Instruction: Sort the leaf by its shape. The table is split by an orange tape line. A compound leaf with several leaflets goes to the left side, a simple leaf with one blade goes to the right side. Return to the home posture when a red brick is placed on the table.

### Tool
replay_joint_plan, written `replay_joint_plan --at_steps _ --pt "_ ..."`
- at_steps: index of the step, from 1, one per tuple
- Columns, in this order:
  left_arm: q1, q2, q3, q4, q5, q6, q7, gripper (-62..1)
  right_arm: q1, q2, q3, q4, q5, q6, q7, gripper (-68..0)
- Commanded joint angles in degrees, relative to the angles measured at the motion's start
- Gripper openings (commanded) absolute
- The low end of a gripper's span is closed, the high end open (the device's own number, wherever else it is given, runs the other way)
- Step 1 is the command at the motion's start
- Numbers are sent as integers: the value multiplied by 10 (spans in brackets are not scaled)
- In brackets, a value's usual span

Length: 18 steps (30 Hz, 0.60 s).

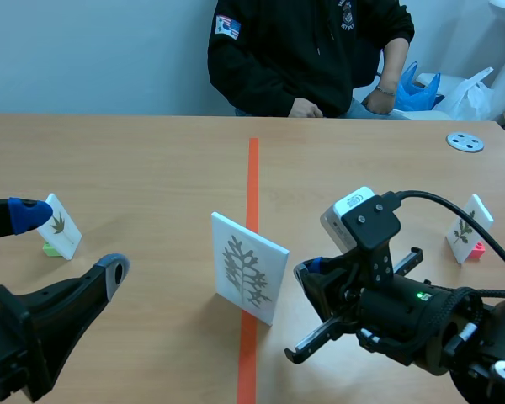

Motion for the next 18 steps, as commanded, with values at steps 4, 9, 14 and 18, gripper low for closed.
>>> replay_joint_plan --at_steps 4,9,14,18 --pt "-2 1 2 7 -3 1 -6 14 7 0 1 9 2 0 8 -666" --pt "-2 1 2 7 -3 1 -6 14 7 0 1 9 2 0 8 -666" --pt "-2 1 2 7 -3 1 -6 14 4 2 2 9 2 0 2 -666" --pt "-2 1 2 7 -3 1 -6 14 -5 7 2 10 2 0 2 -666"
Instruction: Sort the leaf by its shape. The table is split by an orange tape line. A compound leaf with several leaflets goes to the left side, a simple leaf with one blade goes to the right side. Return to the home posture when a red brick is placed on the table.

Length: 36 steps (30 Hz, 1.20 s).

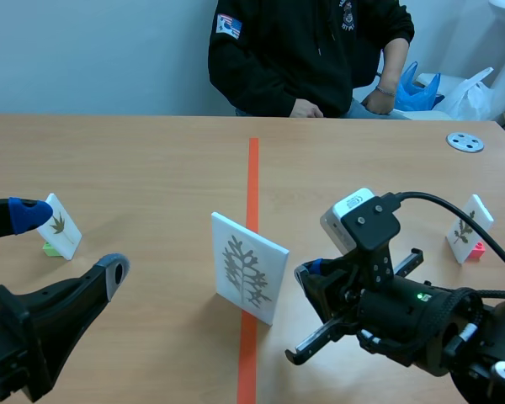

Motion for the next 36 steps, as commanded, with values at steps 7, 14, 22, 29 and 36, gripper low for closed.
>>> replay_joint_plan --at_steps 7,14,22,29,36 --pt "-2 1 2 7 -3 1 -6 14 -50 39 26 60 2 0 7 -666" --pt "-2 1 2 7 -3 1 -6 14 -138 86 98 136 11 2 6 -667" --pt "-2 1 2 7 -3 1 -6 14 -250 124 202 223 57 37 -11 -667" --pt "-2 1 2 7 -3 1 -6 14 -346 128 318 295 120 54 -37 -667" --pt "-2 1 2 7 -3 1 -6 14 -367 128 363 309 134 70 -52 -616"
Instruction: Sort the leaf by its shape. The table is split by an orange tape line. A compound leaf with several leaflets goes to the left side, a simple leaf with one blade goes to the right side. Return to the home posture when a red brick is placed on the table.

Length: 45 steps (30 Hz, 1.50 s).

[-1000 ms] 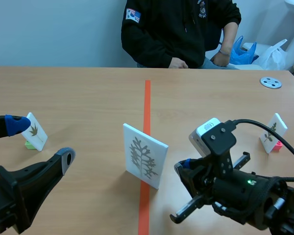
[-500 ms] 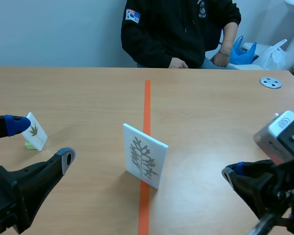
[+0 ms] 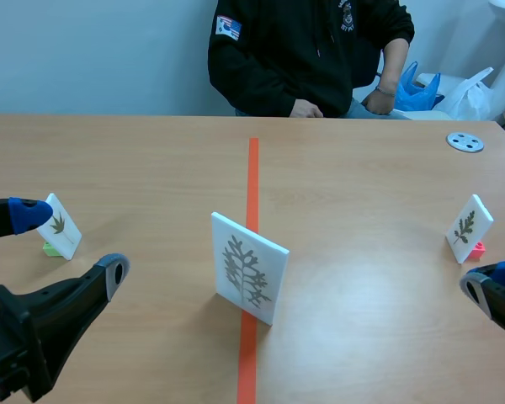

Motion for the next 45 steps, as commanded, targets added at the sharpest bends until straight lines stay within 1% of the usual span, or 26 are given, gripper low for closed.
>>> replay_joint_plan --at_steps 1,2,5,6,7,9,10,15,19,23,28,32,37,41,45 --pt "-2 1 2 7 -3 1 -6 14 12 3 -8 0 3 -2 7 -564" --pt "-2 1 2 7 -3 1 -6 14 12 3 -8 0 3 -2 7 -488" --pt "-2 1 2 7 -3 1 -6 14 12 3 -8 0 3 -2 10 -203" --pt "-2 1 2 7 -3 1 -6 14 12 3 -9 0 3 -2 15 -137" --pt "-2 1 2 7 -3 1 -6 14 12 3 -9 0 3 -2 17 -86" --pt "-2 1 2 7 -3 1 -6 14 12 3 -9 0 3 -2 18 -10" --pt "-2 1 2 7 -3 1 -6 14 12 3 -9 0 3 -2 18 4" --pt "-2 1 2 7 -3 1 -6 14 25 3 -14 -7 3 -2 18 4" --pt "-2 1 2 7 -3 1 -6 14 61 13 -48 -30 3 -1 18 4" --pt "-2 1 2 7 -3 1 -6 14 109 12 -102 -68 3 8 18 4" --pt "-2 1 2 7 -3 1 -6 14 180 12 -193 -124 1 9 35 4" --pt "-2 1 2 7 -3 1 -6 14 239 6 -255 -163 -27 9 54 4" --pt "-2 1 2 7 -3 1 -6 14 304 -18 -320 -212 -60 4 78 4" --pt "-2 1 2 7 -3 1 -6 14 353 -49 -365 -259 -81 -9 96 4" --pt "-2 1 2 7 -3 1 -6 14 398 -81 -407 -313 -102 -9 109 4"
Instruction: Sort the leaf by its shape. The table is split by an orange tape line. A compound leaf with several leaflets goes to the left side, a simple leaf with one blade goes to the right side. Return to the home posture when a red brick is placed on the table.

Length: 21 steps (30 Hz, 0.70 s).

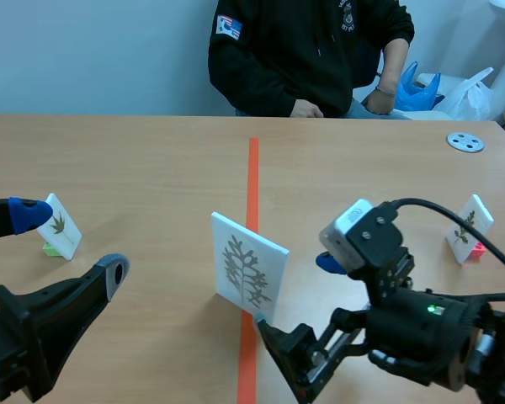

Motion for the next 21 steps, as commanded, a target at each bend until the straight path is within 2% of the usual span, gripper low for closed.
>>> replay_joint_plan --at_steps 1,9,14,21 --pt "-2 1 2 7 -3 1 -6 14 19 -9 -8 -10 -3 0 17 4" --pt "-2 1 2 7 -3 1 -6 14 87 -69 -73 -133 -49 -36 71 4" --pt "-2 1 2 7 -3 1 -6 14 102 -94 -95 -169 -71 -52 101 4" --pt "-2 1 2 7 -3 1 -6 14 102 -100 -103 -170 -88 -60 111 -273"
